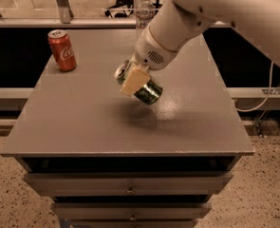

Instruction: Knock green can over

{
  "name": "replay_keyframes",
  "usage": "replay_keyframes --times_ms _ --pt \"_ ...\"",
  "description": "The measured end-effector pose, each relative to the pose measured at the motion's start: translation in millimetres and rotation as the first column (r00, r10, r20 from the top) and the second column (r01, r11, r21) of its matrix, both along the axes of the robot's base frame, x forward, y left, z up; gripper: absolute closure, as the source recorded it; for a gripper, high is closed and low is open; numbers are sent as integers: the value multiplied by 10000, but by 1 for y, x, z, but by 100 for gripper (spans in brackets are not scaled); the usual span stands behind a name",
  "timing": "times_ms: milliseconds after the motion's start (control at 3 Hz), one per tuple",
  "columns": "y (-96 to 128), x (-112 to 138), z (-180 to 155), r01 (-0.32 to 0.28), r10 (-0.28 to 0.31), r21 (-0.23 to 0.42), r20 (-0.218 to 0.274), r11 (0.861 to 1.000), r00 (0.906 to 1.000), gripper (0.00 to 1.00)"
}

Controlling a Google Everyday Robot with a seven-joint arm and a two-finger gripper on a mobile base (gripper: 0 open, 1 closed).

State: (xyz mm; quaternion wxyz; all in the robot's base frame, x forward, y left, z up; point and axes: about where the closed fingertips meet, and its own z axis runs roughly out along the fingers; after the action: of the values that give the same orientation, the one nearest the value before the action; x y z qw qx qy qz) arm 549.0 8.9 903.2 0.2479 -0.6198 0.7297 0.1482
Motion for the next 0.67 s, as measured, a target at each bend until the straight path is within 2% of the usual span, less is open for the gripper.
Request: replay_keyframes --times_ms 333,667 --pt "6 -1 -32 -526 471 -1226 -468 9911 9978 54" --pt "6 -2 -45 -666 559 -1647 -689 9841 9961 32"
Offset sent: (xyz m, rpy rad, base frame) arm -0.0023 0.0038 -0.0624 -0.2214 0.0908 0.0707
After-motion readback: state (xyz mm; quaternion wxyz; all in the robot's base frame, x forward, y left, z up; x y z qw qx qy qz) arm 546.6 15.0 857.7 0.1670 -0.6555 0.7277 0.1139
